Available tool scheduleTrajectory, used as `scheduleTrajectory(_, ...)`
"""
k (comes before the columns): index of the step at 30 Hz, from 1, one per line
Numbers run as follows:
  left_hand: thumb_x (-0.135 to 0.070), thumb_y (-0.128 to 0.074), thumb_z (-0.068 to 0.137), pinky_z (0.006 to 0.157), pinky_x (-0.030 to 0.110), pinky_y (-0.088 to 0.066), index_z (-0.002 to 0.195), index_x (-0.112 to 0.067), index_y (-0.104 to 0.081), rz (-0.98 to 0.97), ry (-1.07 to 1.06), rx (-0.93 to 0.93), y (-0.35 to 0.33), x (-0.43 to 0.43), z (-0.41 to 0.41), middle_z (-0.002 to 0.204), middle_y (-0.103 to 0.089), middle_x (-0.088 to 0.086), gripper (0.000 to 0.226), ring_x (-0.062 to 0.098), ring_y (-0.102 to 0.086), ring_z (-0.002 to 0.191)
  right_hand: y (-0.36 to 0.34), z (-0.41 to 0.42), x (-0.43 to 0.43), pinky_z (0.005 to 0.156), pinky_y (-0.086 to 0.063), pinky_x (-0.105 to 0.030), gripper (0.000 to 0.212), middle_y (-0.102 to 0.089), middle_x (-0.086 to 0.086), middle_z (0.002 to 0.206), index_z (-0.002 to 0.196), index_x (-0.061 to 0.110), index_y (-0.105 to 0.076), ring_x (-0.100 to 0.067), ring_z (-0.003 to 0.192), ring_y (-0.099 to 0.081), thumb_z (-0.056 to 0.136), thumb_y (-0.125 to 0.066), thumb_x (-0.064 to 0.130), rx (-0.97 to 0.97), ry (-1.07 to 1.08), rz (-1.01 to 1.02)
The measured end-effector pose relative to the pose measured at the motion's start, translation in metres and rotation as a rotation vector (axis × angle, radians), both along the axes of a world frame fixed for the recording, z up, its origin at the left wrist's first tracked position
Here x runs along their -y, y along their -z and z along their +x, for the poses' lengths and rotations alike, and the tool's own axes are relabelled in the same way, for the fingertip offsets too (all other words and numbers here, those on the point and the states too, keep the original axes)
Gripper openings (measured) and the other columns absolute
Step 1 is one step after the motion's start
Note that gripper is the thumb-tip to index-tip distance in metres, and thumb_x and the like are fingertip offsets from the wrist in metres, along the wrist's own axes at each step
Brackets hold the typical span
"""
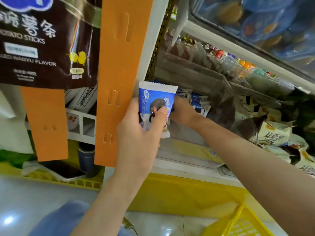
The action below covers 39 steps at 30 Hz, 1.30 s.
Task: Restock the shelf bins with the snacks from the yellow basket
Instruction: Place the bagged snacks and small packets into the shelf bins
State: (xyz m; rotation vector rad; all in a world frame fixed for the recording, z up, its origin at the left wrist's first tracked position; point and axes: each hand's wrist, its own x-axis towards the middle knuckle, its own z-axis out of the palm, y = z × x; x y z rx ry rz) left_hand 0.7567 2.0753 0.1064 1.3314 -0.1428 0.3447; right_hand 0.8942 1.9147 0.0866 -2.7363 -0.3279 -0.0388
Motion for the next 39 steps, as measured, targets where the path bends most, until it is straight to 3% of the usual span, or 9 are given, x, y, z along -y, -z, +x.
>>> scheduleTrajectory(7, -0.029, -0.051, 0.083, 0.045, 0.022, -0.049, 0.097, -0.036, -0.053, -0.009, 0.180, -0.049, 0.001, -0.003, -0.007, 0.088, -0.063, -0.016, 0.016, 0.012, -0.062, 0.079, -0.028, -0.045, -0.002, 0.086, -0.047, -0.030, 0.010, -0.062, -0.003, 0.101, 0.098, 0.018, -0.058, -0.017, 0.098, -0.060, 0.095, -0.050, 0.023, 0.094, 0.165, 0.442)
scheduleTrajectory(10, -0.025, -0.051, 0.082, 0.047, 0.023, -0.050, 0.108, -0.039, -0.053, 0.011, 0.299, -0.047, 0.000, 0.001, -0.010, 0.095, -0.063, -0.016, 0.030, 0.010, -0.061, 0.086, -0.045, -0.089, -0.002, 0.075, -0.054, -0.023, 0.035, -0.068, 0.001, 0.096, 0.101, 0.017, -0.061, -0.004, 0.079, -0.064, 0.098, -0.036, 0.040, -0.062, 0.133, 0.752)
scheduleTrajectory(14, -0.029, -0.063, 0.085, 0.055, 0.023, -0.053, 0.122, -0.025, -0.048, 0.024, 0.375, -0.048, 0.001, 0.014, -0.015, 0.108, -0.062, -0.008, 0.041, 0.008, -0.063, 0.092, -0.059, -0.142, 0.005, 0.070, -0.052, -0.016, 0.038, -0.073, 0.004, 0.094, 0.104, 0.017, -0.063, -0.006, 0.084, -0.067, 0.082, -0.052, 0.046, -0.244, 0.008, 0.855)
scheduleTrajectory(17, -0.032, -0.064, 0.082, 0.059, 0.023, -0.053, 0.108, -0.031, -0.051, 0.094, 0.352, -0.011, 0.003, 0.026, -0.019, 0.101, -0.062, -0.014, 0.029, 0.005, -0.063, 0.089, -0.063, -0.161, 0.014, 0.071, -0.053, -0.017, 0.016, -0.073, 0.010, 0.092, 0.096, 0.024, -0.065, -0.003, 0.083, -0.066, 0.081, -0.064, 0.029, -0.205, 0.001, 0.802)
scheduleTrajectory(20, -0.023, -0.063, 0.085, 0.072, 0.022, -0.050, 0.102, -0.041, -0.052, 0.285, 0.303, 0.062, 0.005, 0.031, -0.019, 0.099, -0.062, -0.019, 0.027, 0.000, -0.060, 0.091, -0.069, -0.166, 0.031, 0.077, -0.055, -0.023, 0.034, -0.071, 0.003, 0.097, 0.096, 0.027, -0.059, -0.010, 0.090, -0.067, 0.068, -0.078, 0.024, -0.078, 0.117, 0.729)
scheduleTrajectory(25, -0.025, -0.073, 0.076, 0.070, 0.005, -0.042, 0.109, -0.045, -0.046, 0.421, 0.307, 0.153, 0.003, 0.033, -0.023, 0.097, -0.060, -0.025, 0.047, -0.011, -0.055, 0.088, -0.082, -0.183, 0.041, 0.088, -0.048, -0.017, 0.047, -0.056, 0.024, 0.109, 0.112, 0.037, -0.051, 0.008, 0.098, -0.053, 0.071, -0.074, 0.032, 0.180, -0.063, 0.046)
scheduleTrajectory(28, -0.028, -0.075, 0.073, 0.072, 0.002, -0.038, 0.103, -0.046, -0.042, 0.447, 0.268, 0.265, 0.004, 0.037, -0.027, 0.097, -0.059, -0.021, 0.048, -0.008, -0.053, 0.087, -0.078, -0.190, 0.039, 0.086, -0.046, -0.021, 0.051, -0.063, 0.007, 0.106, 0.119, 0.017, -0.058, -0.006, 0.099, -0.055, 0.072, -0.074, 0.027, 0.422, -0.264, -0.301)
scheduleTrajectory(34, -0.037, -0.053, 0.085, 0.087, 0.001, -0.031, 0.119, -0.033, -0.043, 0.681, 0.137, 0.291, 0.003, 0.036, -0.014, 0.113, -0.048, -0.017, 0.036, -0.012, -0.042, 0.101, -0.080, -0.164, 0.047, 0.079, -0.037, 0.003, 0.049, -0.047, 0.034, 0.094, 0.106, 0.041, -0.044, 0.022, 0.087, -0.048, 0.069, -0.076, 0.031, 0.223, 0.047, 0.112)
scheduleTrajectory(39, -0.045, -0.027, 0.090, 0.095, 0.024, -0.029, 0.120, -0.028, -0.048, 1.155, 0.067, 0.260, 0.013, 0.031, -0.005, 0.119, -0.054, -0.010, 0.040, 0.006, -0.048, 0.109, -0.081, -0.101, 0.068, 0.079, -0.039, -0.021, 0.041, -0.061, -0.002, 0.110, 0.117, 0.014, -0.056, -0.015, 0.096, -0.054, 0.081, -0.071, 0.025, 0.254, 0.242, -0.124)
